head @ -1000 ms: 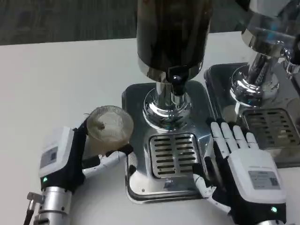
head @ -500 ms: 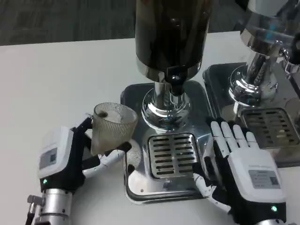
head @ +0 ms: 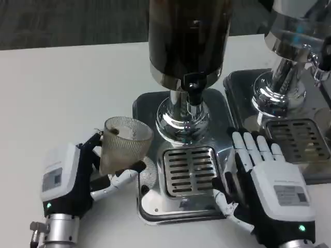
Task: Grasp the cup under the faucet to collect the drink, then remove the cup.
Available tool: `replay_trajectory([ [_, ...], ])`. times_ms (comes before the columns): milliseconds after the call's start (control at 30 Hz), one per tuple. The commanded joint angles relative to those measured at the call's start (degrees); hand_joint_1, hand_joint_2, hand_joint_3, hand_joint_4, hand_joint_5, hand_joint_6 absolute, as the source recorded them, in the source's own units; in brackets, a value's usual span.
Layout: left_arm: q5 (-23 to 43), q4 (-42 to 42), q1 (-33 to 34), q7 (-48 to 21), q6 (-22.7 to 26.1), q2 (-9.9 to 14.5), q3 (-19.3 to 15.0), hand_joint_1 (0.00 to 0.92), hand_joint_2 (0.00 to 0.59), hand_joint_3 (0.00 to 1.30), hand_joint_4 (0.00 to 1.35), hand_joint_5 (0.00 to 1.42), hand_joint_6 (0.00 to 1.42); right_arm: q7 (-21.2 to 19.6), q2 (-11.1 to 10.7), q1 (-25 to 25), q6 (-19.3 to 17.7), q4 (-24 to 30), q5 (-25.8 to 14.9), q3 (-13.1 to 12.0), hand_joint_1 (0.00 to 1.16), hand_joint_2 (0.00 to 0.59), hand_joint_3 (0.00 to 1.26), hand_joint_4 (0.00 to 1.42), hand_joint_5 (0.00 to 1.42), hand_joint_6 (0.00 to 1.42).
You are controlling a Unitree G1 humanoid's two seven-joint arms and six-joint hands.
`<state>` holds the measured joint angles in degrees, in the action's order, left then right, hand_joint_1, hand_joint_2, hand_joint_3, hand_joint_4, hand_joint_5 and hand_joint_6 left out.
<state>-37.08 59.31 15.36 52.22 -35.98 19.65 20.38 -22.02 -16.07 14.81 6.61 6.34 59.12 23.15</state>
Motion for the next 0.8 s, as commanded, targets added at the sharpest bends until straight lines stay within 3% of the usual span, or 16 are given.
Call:
replay_trajectory([
  [33, -0.9, -1.3, -0.7, 2.4, -0.6, 0.3, 0.0, 0.420, 0.097, 0.48, 0.63, 0.89, 1.01, -0.2, 0.0, -0.2, -0.2, -0.6, -0.6, -0.1, 0.31, 0.457, 0.00, 0.00, 0.00, 0.00],
  [433, -1.9, -6.1, -1.8, 6.9, -2.6, 0.7, -1.6, 0.431, 0.096, 0.53, 0.66, 0.92, 1.05, -0.3, 0.1, 0.0, -0.2, -0.6, -0.7, -0.1, 0.31, 0.457, 0.00, 0.00, 0.00, 0.00],
  [800, -4.9, -9.5, -1.4, 6.0, -3.0, 0.9, -0.5, 0.435, 0.094, 0.53, 0.66, 0.92, 1.06, -0.4, 0.4, 0.3, -0.1, -0.3, -0.7, 0.0, 0.31, 0.457, 0.00, 0.00, 0.00, 0.00],
])
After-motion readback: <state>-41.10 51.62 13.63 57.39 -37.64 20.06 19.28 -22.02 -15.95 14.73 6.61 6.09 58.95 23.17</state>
